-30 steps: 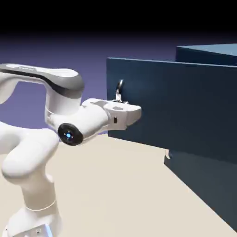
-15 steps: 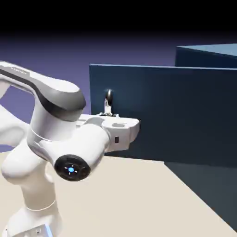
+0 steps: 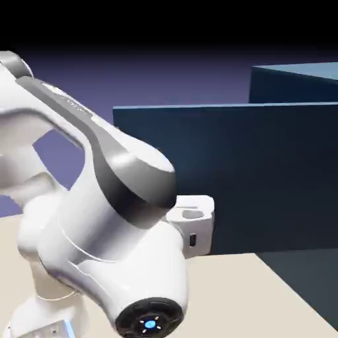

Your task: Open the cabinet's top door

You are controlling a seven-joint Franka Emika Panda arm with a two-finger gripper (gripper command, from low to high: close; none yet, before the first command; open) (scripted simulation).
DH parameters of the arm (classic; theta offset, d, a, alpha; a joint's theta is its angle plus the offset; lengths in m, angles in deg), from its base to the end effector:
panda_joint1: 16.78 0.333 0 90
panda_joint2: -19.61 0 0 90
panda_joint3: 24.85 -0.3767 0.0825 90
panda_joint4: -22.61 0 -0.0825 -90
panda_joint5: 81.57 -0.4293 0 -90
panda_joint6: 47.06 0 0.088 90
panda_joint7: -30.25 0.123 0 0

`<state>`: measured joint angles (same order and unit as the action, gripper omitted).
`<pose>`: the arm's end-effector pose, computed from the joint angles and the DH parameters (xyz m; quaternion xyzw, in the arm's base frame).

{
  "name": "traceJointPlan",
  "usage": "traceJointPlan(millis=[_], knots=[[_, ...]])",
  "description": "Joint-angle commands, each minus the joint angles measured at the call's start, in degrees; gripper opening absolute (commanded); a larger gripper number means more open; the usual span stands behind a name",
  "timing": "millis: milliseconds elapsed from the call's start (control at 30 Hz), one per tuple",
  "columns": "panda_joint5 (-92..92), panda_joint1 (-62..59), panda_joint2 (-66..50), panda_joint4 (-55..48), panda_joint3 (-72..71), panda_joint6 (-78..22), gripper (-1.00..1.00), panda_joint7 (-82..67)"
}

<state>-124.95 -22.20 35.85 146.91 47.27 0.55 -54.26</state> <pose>0.1455 -0.3714 0.5134 -0.6884 -0.1614 -0.3726 0.6011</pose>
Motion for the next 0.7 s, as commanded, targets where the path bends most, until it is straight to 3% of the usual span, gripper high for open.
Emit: traceJointPlan(millis=[0, 267, 667], knots=[[0.12, 1.88, -0.86, -0.96, 2.07, -0.82, -1.00, -0.57], [2.27, 18.35, 0.54, -6.10, 17.49, -2.34, -1.00, 0.13], [9.63, 43.27, 17.96, -21.91, 34.05, -3.75, -1.00, 11.03]])
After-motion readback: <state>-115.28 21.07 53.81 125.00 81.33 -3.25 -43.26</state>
